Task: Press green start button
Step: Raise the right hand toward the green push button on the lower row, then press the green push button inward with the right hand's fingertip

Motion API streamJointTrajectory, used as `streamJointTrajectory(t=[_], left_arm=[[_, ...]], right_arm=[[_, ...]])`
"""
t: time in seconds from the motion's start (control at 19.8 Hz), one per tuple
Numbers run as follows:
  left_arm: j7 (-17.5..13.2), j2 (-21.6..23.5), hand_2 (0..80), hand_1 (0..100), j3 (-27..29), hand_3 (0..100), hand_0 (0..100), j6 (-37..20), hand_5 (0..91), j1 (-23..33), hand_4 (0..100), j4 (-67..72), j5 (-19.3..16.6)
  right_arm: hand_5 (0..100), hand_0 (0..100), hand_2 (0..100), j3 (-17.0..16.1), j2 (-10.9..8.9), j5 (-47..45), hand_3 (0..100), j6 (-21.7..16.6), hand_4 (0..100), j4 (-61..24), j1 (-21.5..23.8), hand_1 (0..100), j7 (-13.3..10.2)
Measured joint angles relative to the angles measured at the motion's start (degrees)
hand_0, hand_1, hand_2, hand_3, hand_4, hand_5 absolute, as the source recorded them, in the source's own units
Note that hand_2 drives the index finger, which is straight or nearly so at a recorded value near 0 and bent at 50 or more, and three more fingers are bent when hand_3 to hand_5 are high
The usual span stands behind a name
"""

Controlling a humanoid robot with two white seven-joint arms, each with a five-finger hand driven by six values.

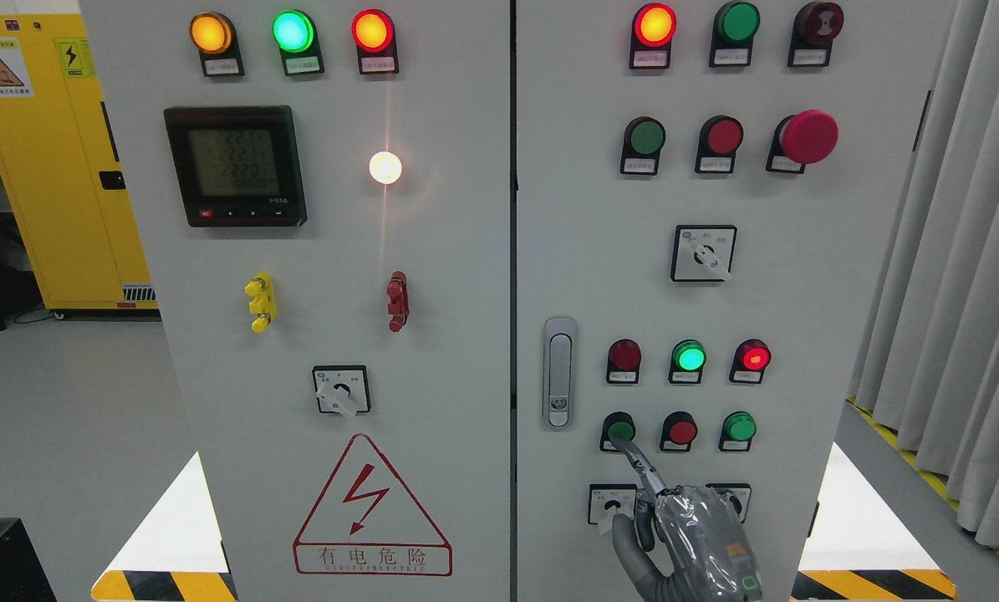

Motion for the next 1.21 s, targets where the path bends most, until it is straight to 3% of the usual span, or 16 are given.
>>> streamJointTrajectory(t=[0.81, 1.21], left_arm=[[0.0, 0.0, 0.0, 56, 0.0, 0, 12, 0.0, 0.0, 0.0, 0, 0.0, 0.0], [0.0, 0.0, 0.0, 56, 0.0, 0, 12, 0.0, 0.0, 0.0, 0, 0.0, 0.0]], right_arm=[[100, 83, 0, -0.49, 0.0, -0.43, 94, 0.03, 100, 2.45, -1.74, 87, -0.63], [100, 90, 0, -0.76, 0.0, -3.01, 95, -0.54, 100, 1.99, -0.87, 89, -0.46]])
